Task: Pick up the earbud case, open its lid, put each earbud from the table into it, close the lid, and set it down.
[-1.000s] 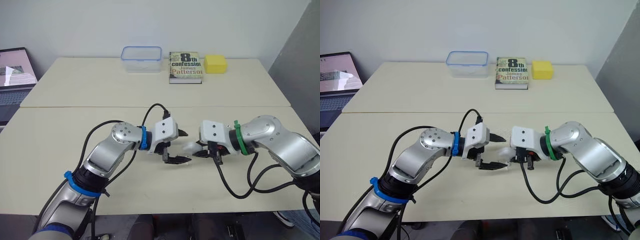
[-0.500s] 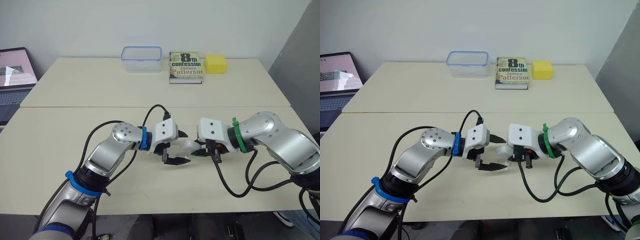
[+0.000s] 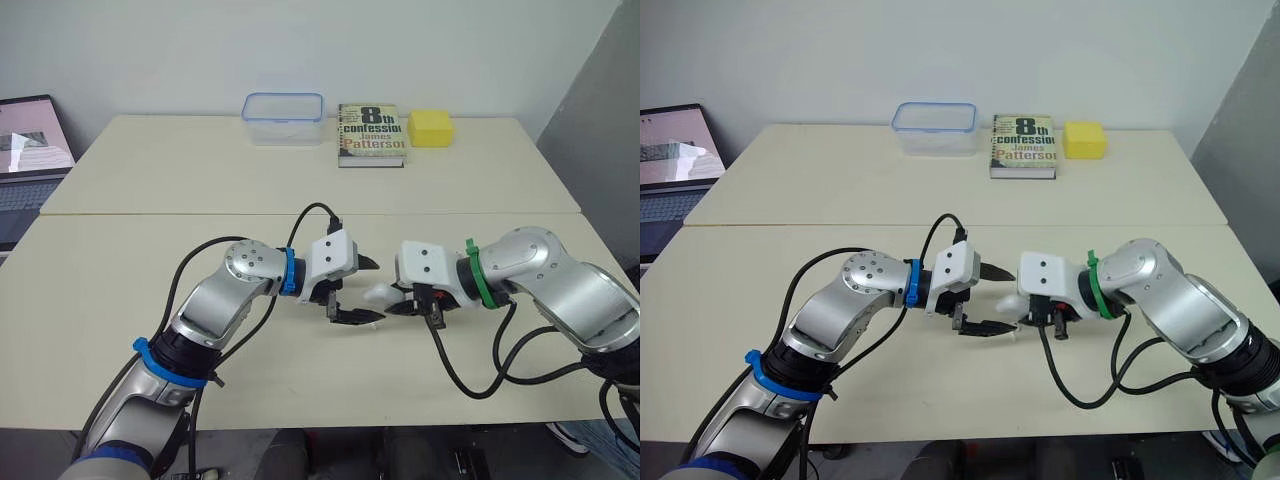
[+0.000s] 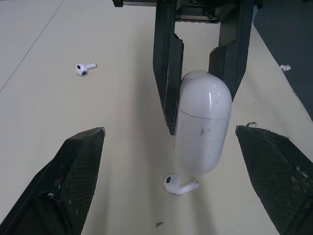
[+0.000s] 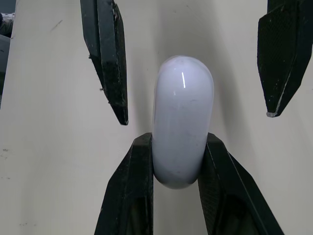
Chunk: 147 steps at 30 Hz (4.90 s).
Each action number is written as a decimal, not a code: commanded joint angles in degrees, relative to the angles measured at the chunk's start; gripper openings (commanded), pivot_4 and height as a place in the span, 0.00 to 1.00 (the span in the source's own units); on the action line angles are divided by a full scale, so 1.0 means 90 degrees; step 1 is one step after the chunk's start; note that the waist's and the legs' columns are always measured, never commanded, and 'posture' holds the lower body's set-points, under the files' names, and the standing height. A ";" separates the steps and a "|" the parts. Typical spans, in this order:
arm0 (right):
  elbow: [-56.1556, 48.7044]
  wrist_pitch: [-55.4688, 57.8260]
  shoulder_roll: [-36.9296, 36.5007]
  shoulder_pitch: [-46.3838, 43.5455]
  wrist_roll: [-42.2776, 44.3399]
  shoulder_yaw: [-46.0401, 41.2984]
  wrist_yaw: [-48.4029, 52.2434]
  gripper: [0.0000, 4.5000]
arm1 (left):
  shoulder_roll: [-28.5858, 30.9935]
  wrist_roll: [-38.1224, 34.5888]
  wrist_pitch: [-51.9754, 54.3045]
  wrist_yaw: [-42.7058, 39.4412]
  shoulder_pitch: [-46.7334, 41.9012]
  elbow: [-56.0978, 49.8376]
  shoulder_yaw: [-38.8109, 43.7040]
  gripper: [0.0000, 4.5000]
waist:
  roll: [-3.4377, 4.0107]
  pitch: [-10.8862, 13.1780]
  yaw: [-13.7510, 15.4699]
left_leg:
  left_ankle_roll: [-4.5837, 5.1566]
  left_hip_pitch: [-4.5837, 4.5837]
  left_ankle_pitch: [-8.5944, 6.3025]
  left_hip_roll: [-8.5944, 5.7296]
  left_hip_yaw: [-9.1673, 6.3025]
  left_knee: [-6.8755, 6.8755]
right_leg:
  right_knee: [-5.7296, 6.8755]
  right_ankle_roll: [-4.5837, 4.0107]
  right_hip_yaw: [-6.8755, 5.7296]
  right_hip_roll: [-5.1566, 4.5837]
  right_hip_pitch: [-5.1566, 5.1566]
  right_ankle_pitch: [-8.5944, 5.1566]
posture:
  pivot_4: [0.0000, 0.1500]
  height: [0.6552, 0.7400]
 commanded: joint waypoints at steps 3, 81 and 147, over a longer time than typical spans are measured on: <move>-0.0129 -0.0126 -0.0013 -0.0015 -0.0110 -0.0127 0.0051 0.18 | -0.0010 -0.0089 -0.0026 -0.0090 -0.0098 -0.0145 0.0119 0.96 | 0.0000 0.0000 0.0000 | 0.0000 0.0000 0.0000 0.0000 0.0000 0.0001 | 0.0001 0.0000 0.0000 0.0000 0.0000 0.0000 | 1.00 1.00; 0.0894 -0.2881 0.1214 0.0139 -0.0044 -0.1526 0.0243 0.97 | -0.0762 -0.1127 -0.2341 0.0574 0.3086 -0.0682 0.1534 0.17 | 0.0001 -0.0001 -0.0001 | 0.0000 0.0018 -0.0001 0.0007 0.0001 0.0056 | 0.0077 -0.0005 0.0013 -0.0019 0.0007 -0.0004 | 1.00 1.00; 0.0023 -0.2249 -0.0094 0.2529 0.0967 -0.3715 -0.0150 0.97 | -0.1732 -0.0394 -0.3614 0.3259 0.3274 -0.0113 0.2713 0.17 | 0.0001 0.0000 0.0149 | 0.0001 0.0009 -0.0002 0.0003 0.0016 0.0050 | 0.0050 0.0000 0.0004 -0.0027 0.0011 -0.0008 | 1.00 1.00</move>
